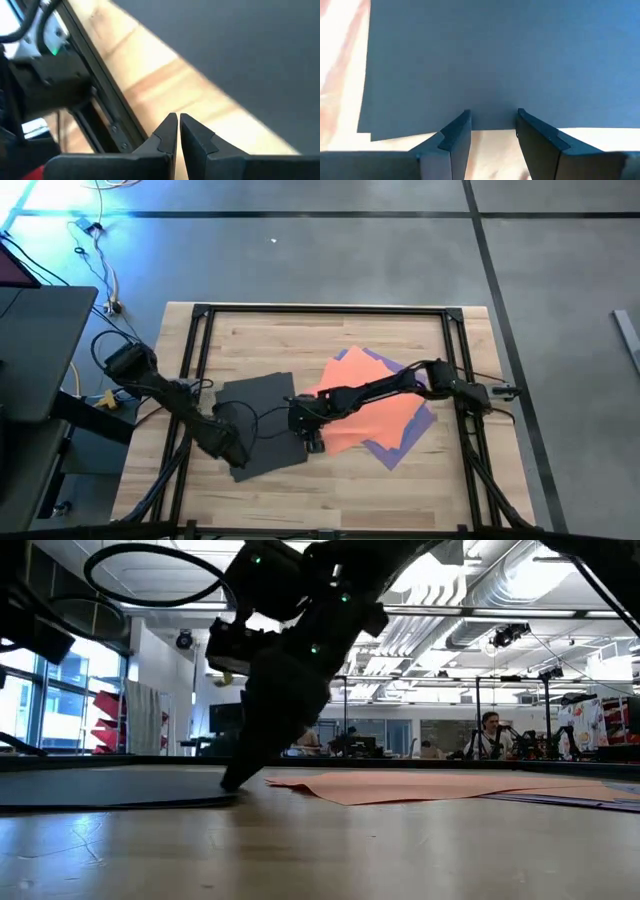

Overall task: Organize paper
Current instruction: Stack the right black paper on top of the left black paper

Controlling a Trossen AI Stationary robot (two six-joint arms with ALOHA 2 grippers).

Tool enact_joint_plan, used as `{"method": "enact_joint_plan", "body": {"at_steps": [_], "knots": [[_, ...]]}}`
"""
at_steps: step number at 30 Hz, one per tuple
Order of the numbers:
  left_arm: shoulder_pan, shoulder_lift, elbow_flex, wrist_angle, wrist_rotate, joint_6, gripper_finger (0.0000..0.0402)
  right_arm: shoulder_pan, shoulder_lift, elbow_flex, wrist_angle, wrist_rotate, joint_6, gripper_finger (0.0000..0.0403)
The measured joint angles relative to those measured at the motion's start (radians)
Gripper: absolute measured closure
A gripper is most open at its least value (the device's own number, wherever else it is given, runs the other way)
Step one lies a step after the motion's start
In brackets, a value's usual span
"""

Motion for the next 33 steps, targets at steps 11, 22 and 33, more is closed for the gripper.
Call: {"method": "enact_joint_plan", "body": {"at_steps": [11, 22, 33], "knots": [[-0.144, 0.003, -0.074, 0.138, 0.016, -0.229, 0.0402, -0.050, -0.162, -0.003, -0.050, 0.146, -0.034, 0.0263], [-0.074, 0.005, -0.199, 0.261, -0.001, -0.237, 0.0401, -0.258, -0.045, -0.005, -0.024, 0.292, 0.084, 0.0364], [-0.051, 0.013, -0.206, 0.271, -0.070, -0.215, 0.0401, -0.267, 0.020, -0.001, 0.049, 0.317, 0.109, 0.0402]]}}
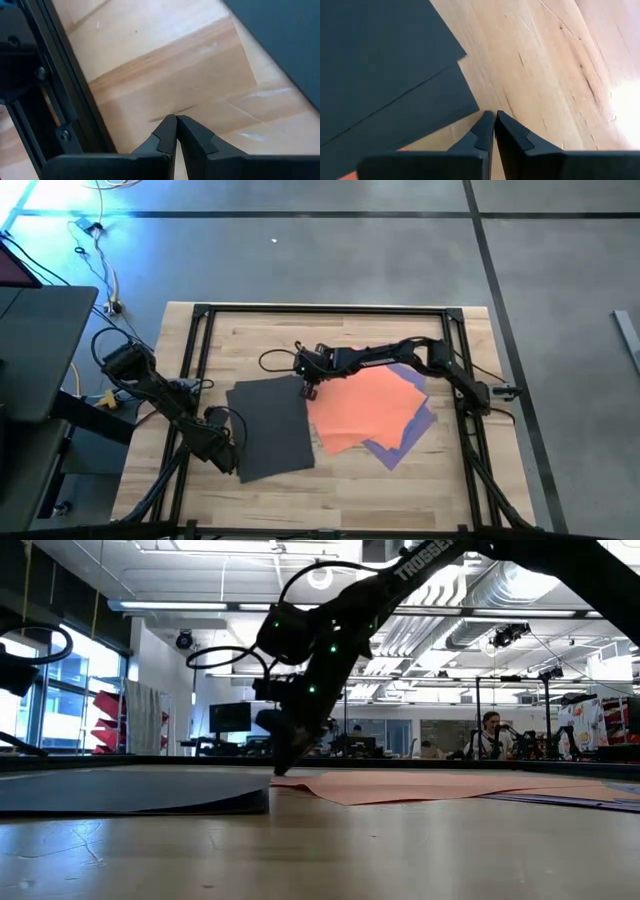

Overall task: Organize paper
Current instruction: Stack the right black paper on top of the left black paper

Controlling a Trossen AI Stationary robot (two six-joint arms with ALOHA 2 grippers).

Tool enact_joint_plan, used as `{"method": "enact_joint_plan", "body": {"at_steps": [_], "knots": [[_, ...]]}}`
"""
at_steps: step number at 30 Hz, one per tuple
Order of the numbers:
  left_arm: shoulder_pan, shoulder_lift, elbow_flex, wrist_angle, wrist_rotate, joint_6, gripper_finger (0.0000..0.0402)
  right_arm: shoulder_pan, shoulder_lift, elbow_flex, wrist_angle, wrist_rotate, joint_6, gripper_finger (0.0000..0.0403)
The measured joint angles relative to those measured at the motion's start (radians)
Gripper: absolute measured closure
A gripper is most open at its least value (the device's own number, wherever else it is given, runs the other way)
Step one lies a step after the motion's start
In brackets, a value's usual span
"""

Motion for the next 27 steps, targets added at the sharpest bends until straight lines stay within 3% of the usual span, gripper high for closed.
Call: {"method": "enact_joint_plan", "body": {"at_steps": [10, 15, 21, 27], "knots": [[0.000, 0.007, 0.029, 0.001, -0.078, -0.010, 0.0401, 0.021, 0.003, 0.003, -0.032, -0.020, -0.034, 0.0403], [0.020, 0.010, 0.044, 0.030, -0.344, 0.064, 0.0401, 0.021, 0.003, 0.002, -0.037, -0.040, -0.040, 0.0403], [0.108, 0.004, -0.061, 0.044, -0.336, 0.056, 0.0401, 0.028, 0.004, 0.015, -0.048, -0.052, -0.044, 0.0403], [0.129, 0.003, -0.069, 0.062, -0.421, 0.078, 0.0401, 0.041, 0.004, 0.014, -0.036, -0.057, -0.059, 0.0403]]}}
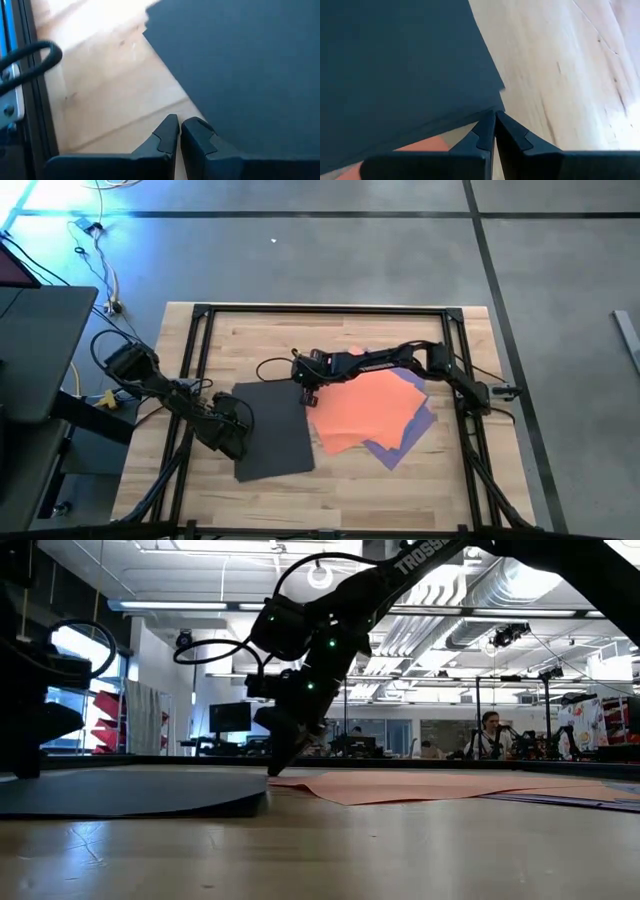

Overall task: Organize paper
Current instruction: Stack the right black paper on top of the left black paper

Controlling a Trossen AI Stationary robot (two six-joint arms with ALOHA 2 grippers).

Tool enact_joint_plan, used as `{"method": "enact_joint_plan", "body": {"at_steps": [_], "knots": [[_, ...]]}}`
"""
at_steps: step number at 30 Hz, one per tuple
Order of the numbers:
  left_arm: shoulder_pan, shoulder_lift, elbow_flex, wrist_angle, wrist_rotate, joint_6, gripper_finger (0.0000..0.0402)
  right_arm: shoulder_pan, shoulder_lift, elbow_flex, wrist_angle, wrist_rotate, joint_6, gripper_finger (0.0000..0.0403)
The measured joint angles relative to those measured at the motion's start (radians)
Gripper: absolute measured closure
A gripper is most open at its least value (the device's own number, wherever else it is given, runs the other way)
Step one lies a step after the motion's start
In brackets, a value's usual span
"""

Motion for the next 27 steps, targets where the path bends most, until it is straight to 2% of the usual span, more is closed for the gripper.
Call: {"method": "enact_joint_plan", "body": {"at_steps": [5, 8, 13, 18, 24, 27], "knots": [[0.013, 0.001, -0.021, 0.016, -0.100, 0.024, 0.0401, 0.001, 0.000, 0.000, 0.014, -0.009, 0.007, 0.0403], [0.028, 0.001, -0.040, 0.012, -0.121, 0.013, 0.0401, 0.001, 0.000, 0.000, 0.014, -0.007, 0.025, 0.0403], [0.040, 0.001, -0.030, -0.084, -0.058, 0.012, 0.0401, 0.004, 0.001, -0.001, 0.007, 0.036, 0.051, 0.0403], [0.040, 0.000, -0.008, -0.113, -0.023, 0.053, 0.0401, 0.004, 0.001, 0.000, 0.005, 0.046, 0.046, 0.0403], [0.040, -0.001, 0.048, -0.173, -0.016, 0.062, 0.0401, 0.004, -0.001, -0.001, 0.004, 0.073, 0.032, 0.0403], [0.037, -0.002, 0.080, -0.218, 0.027, 0.085, 0.0401, 0.003, -0.008, -0.002, -0.005, 0.077, 0.032, 0.0403]]}}
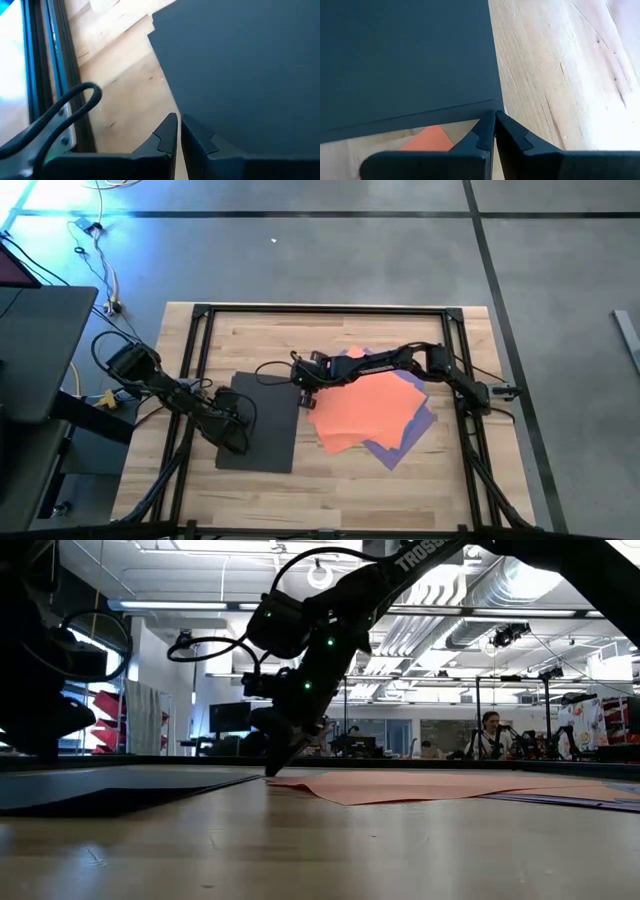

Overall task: Organize paper
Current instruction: Stack the right black paper on top of the left black paper

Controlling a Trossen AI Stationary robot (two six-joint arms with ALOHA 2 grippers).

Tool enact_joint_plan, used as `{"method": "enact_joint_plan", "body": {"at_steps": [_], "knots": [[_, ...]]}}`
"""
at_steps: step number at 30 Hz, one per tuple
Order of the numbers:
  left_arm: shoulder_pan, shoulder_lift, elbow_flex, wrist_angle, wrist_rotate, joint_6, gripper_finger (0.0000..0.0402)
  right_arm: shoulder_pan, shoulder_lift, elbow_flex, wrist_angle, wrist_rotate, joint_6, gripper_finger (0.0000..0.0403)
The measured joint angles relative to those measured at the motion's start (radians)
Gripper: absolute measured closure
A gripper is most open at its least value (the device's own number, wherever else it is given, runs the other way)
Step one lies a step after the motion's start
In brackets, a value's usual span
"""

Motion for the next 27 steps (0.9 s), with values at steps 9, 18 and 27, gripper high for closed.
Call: {"method": "enact_joint_plan", "body": {"at_steps": [9, 18, 27], "knots": [[0.012, -0.002, -0.104, 0.215, -0.033, 0.003, 0.0401, -0.002, -0.005, -0.014, 0.010, -0.041, 0.003, 0.0403], [0.019, 0.000, -0.093, 0.262, -0.092, -0.016, 0.0401, -0.002, 0.000, -0.015, 0.037, -0.050, -0.002, 0.0403], [0.018, 0.000, -0.088, 0.214, -0.024, -0.060, 0.0401, -0.003, -0.014, -0.015, -0.017, 0.028, -0.005, 0.0403]]}}
